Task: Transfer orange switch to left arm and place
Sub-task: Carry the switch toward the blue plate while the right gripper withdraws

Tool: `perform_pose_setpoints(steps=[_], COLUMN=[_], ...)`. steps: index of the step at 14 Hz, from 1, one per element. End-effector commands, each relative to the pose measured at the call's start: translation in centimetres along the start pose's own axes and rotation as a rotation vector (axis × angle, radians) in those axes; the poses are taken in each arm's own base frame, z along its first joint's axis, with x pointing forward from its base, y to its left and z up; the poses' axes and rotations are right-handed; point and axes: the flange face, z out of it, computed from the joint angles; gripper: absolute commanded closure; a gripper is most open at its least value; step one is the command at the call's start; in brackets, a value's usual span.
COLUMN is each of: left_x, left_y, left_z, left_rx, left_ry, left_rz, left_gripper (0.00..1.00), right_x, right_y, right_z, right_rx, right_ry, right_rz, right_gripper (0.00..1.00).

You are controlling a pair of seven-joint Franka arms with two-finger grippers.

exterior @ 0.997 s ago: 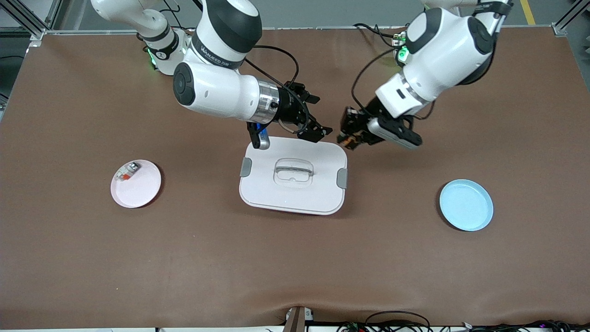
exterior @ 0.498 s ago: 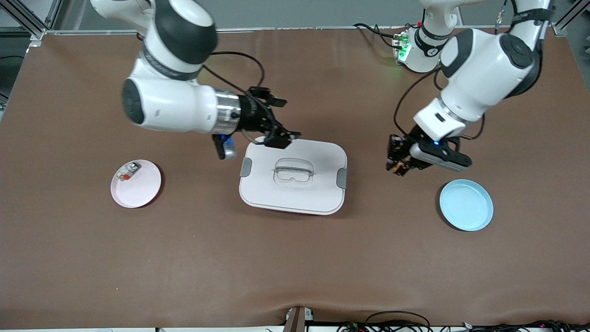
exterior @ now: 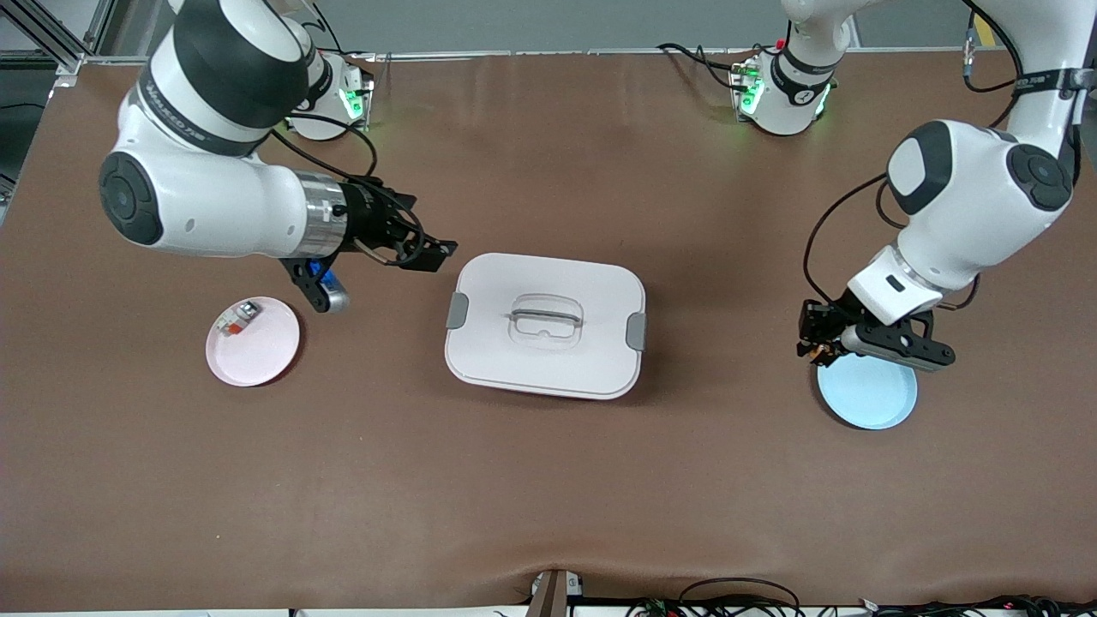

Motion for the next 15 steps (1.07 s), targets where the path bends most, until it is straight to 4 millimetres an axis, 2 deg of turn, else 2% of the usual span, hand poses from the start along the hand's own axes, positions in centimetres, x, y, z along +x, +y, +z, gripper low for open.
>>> perform_pose_setpoints(steps=[1,3,6,8,10,12,15], left_x=[1.2,0.8,-0.2,-1.7,-2.6,-3.8,-4.0], left_y=[-1.2,-2.0,-4.4,-9.0,-11.3,-14.5,-14.3], left_z=[-0.2,0.4,1.0,1.9,3.1,5.0,5.9], left_rx=[0.039,0.067,0.086,0.108,0.109,0.108,0.098], left_ry=[-0.032,-0.066,-0.126,-0.184,-0.22,-0.255,-0.269], left_rz=[0.063,0.109,0.155,0.174,0.22,0.211,0.228], left_gripper=[1.0,1.0,1.0,1.0,1.0,1.0,1.0], right_x=[2.9,4.6,6.9,9.1,10.9,11.3,12.3], right_y=[3.8,6.4,9.2,10.9,12.3,13.5,15.2], right_z=[-1.6,-2.7,-4.5,-5.6,-6.1,-6.3,-7.5], right_rx=[-0.036,-0.084,-0.156,-0.171,-0.19,-0.218,-0.251], right_ry=[0.056,0.132,0.229,0.248,0.287,0.352,0.406], right_rz=[-0.123,-0.234,-0.338,-0.405,-0.45,-0.52,-0.584], right_gripper=[0.0,0.0,0.0,0.0,0.0,0.0,0.0])
